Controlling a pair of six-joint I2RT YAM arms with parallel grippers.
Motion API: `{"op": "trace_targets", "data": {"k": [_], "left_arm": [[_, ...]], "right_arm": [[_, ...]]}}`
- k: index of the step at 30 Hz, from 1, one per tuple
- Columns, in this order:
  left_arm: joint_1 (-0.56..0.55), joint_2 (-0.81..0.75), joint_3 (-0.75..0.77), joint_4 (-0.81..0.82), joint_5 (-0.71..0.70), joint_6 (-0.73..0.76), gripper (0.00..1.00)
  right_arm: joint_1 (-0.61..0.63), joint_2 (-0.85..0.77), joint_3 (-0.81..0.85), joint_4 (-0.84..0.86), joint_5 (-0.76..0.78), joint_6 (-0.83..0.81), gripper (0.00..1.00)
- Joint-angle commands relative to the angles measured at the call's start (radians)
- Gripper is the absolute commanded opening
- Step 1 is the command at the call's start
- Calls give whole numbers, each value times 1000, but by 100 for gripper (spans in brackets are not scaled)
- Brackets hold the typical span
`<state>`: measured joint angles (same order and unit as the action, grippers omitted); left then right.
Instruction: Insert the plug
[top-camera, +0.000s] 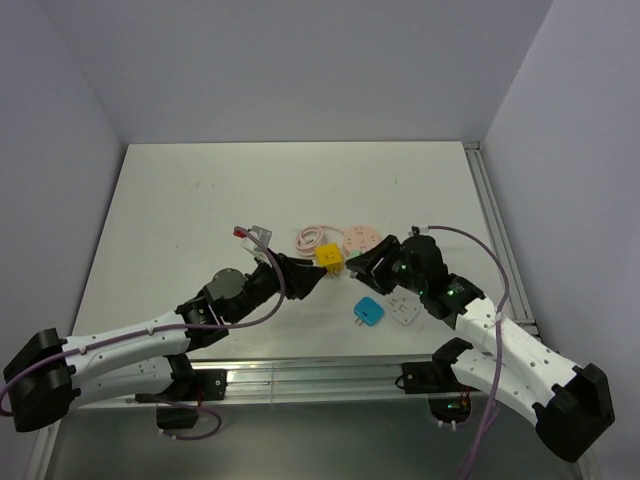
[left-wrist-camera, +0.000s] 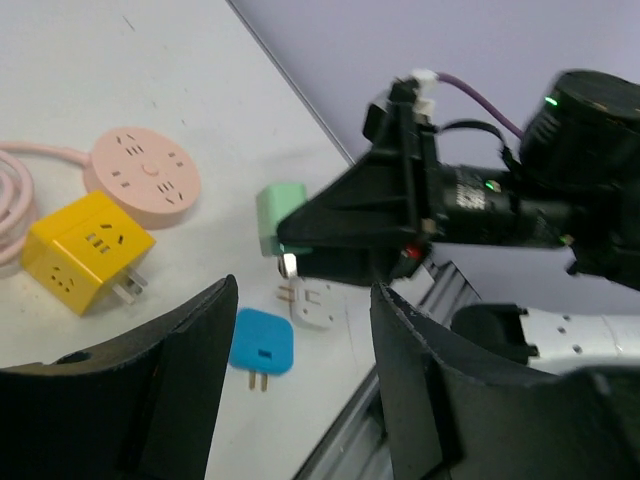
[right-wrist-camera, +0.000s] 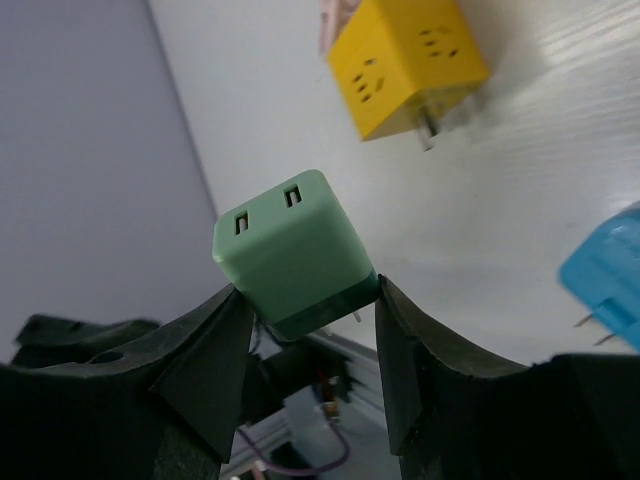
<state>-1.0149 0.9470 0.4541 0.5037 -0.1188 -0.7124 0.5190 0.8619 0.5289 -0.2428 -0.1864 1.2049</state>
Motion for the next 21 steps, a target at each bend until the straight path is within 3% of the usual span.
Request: {"op": "trace_targets", "data": {"k": [1,10,21], "left_arm": [[-49,57,17,151,-165,83,62],[-126,176,93,214,-203,162,73],[-140,207,121,188,-239,179,74]], "right_arm": [[82,-66,6,68,134,249,0],[228,-54,137,-70,326,381,0],[346,-34,167,-50,376,453,0]]}}
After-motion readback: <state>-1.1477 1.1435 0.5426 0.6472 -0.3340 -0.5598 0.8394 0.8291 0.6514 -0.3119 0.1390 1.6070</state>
